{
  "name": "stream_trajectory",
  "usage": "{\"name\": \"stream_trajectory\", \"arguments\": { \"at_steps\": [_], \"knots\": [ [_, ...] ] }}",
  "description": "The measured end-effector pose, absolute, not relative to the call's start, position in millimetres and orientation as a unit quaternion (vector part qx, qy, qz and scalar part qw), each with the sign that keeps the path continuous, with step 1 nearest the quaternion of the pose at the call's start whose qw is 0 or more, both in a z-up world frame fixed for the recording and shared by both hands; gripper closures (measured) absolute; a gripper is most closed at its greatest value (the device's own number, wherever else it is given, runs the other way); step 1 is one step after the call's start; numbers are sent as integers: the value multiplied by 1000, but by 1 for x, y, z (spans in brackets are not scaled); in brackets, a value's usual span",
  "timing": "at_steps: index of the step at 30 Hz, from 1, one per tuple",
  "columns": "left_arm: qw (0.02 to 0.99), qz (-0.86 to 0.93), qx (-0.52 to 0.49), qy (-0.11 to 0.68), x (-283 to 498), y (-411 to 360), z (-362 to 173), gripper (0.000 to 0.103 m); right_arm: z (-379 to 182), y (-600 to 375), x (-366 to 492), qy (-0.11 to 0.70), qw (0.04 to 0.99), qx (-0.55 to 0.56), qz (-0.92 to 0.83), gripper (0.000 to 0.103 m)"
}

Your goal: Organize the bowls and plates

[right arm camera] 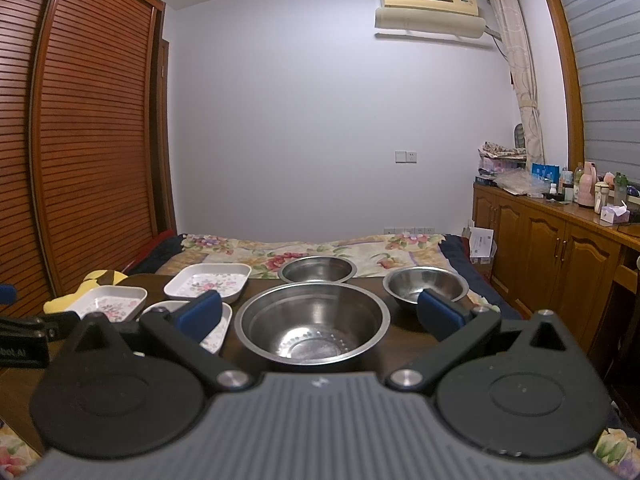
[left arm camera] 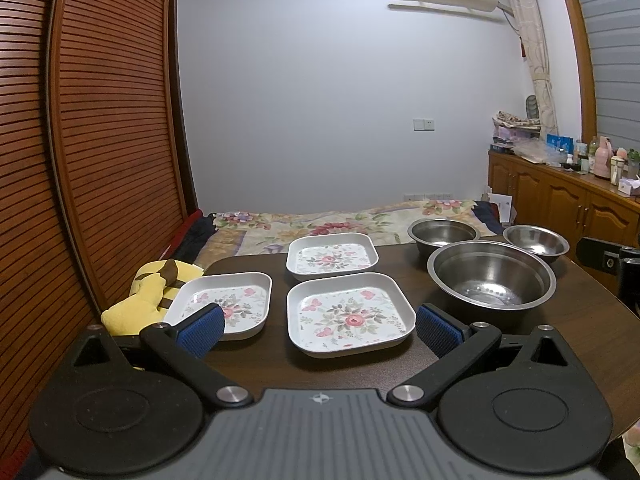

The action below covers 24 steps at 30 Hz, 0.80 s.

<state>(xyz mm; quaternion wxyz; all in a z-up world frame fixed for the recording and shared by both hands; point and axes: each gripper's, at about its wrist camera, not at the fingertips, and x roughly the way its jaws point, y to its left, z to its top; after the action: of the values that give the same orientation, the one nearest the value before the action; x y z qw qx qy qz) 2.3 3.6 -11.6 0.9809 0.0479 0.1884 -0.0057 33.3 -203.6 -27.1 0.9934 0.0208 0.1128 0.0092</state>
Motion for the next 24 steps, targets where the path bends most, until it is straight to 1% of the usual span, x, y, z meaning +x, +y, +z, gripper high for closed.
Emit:
{"name": "stream_trajectory", "arguments": {
  "at_steps": [24],
  "knots": [
    [981, -6, 48, 188, 2, 4, -11, 0, -28, -204, 35, 114, 993, 22, 9, 0]
  ]
}}
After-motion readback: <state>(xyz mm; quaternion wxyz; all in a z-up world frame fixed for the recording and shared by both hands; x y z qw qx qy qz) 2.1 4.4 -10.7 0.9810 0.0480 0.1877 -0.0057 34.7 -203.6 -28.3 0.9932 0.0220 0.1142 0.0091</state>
